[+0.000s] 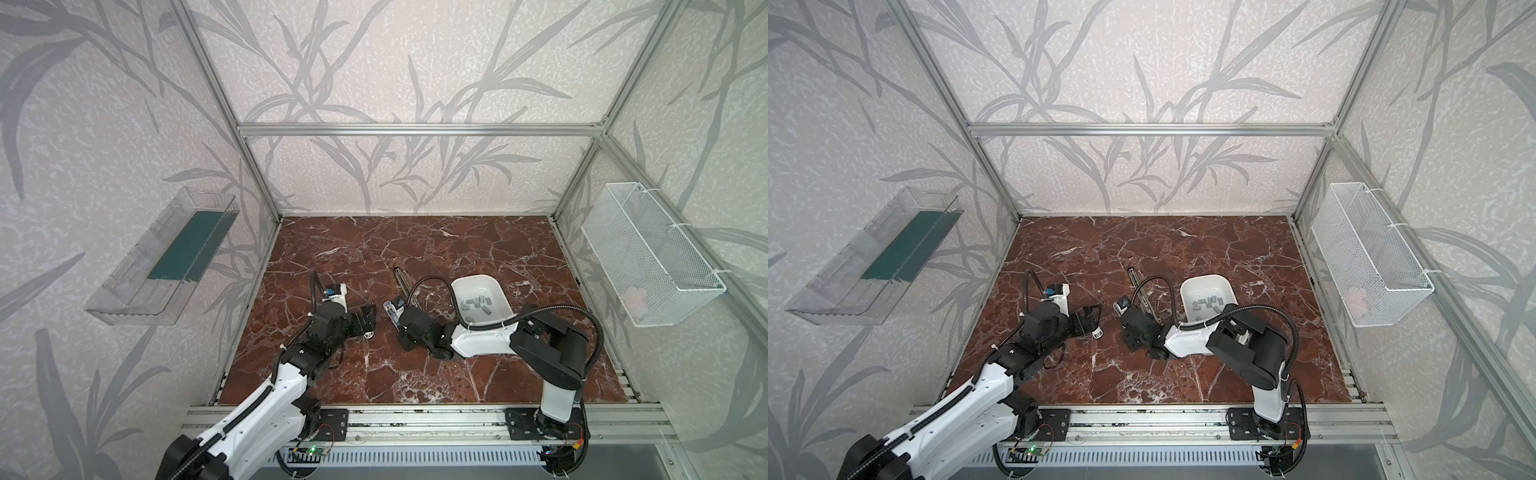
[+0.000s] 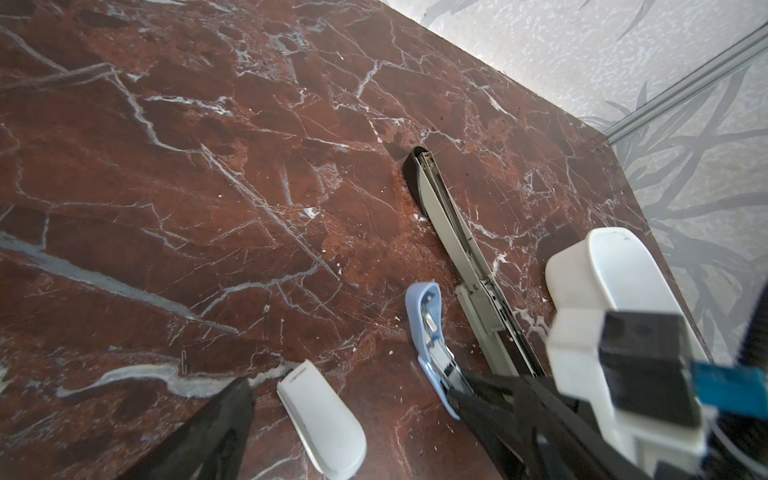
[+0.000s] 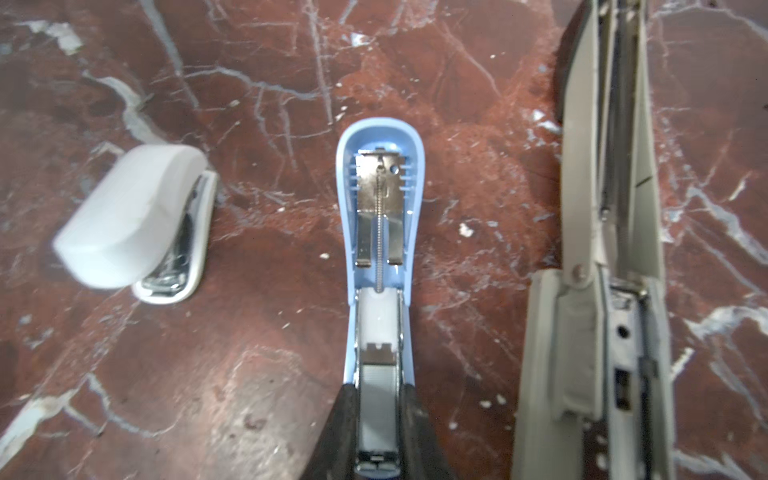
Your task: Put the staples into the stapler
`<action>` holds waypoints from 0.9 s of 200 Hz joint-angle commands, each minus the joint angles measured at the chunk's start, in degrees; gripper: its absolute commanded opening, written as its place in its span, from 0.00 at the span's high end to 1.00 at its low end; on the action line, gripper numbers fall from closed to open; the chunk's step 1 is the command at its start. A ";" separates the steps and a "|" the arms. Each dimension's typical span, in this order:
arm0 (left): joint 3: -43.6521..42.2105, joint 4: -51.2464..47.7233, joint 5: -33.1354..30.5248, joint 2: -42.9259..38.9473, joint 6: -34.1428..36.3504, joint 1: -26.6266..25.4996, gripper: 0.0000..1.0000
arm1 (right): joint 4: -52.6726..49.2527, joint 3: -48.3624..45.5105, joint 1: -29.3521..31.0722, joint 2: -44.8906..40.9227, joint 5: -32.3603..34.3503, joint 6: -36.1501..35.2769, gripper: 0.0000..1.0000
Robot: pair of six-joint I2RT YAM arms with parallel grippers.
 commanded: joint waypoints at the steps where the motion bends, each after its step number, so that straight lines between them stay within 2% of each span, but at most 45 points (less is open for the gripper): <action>1: -0.85 5.02 5.55 1.74 -1.90 1.43 0.03 | 2.01 -2.69 1.44 -0.72 -2.38 0.78 0.83; 57: -0.04 14.00 12.23 10.65 -2.99 1.52 0.04 | 13.65 -8.65 2.47 0.05 -2.01 2.49 0.87; 108: 0.83 20.73 15.42 18.53 -2.77 1.56 0.08 | 17.55 -9.52 2.53 1.91 -2.51 2.73 0.89; 149: 1.96 27.93 18.60 26.06 -2.36 1.56 0.22 | 18.57 -9.86 2.47 1.48 -2.78 2.12 0.89; 180: 4.78 32.13 24.86 32.69 -1.38 1.56 0.40 | 18.69 -9.39 2.47 2.12 -2.95 2.14 0.89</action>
